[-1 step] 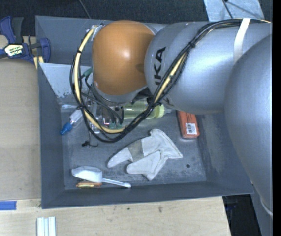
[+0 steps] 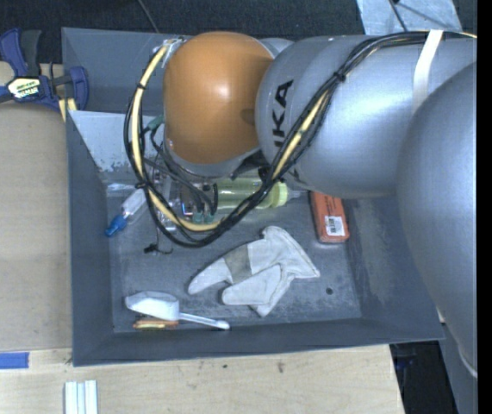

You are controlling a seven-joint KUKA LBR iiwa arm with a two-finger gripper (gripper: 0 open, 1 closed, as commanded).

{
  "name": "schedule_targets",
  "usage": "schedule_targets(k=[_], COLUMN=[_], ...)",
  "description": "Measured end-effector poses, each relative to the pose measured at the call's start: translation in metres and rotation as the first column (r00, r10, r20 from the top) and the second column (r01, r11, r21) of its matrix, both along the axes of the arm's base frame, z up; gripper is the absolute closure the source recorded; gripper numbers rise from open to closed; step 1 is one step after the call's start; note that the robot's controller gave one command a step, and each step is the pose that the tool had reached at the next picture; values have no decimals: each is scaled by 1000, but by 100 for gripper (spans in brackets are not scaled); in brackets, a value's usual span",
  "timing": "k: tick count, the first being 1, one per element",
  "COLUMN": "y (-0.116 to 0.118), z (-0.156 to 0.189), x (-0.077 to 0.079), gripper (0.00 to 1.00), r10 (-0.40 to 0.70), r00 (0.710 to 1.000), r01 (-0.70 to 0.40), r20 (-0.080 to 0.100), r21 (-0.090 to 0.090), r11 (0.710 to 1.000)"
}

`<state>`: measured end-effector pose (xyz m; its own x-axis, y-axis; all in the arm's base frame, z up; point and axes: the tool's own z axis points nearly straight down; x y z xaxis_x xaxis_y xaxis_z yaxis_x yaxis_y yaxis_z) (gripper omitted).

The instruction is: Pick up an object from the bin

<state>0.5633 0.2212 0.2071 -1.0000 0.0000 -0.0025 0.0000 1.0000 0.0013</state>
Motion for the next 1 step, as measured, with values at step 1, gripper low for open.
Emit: schedule_targets(k=[1], y=[-28], z=[-41], x=[1], gripper=[0], r10=[-21], r00=[1000], r01=[21], r20=[7], r21=[4], r11=[1000])
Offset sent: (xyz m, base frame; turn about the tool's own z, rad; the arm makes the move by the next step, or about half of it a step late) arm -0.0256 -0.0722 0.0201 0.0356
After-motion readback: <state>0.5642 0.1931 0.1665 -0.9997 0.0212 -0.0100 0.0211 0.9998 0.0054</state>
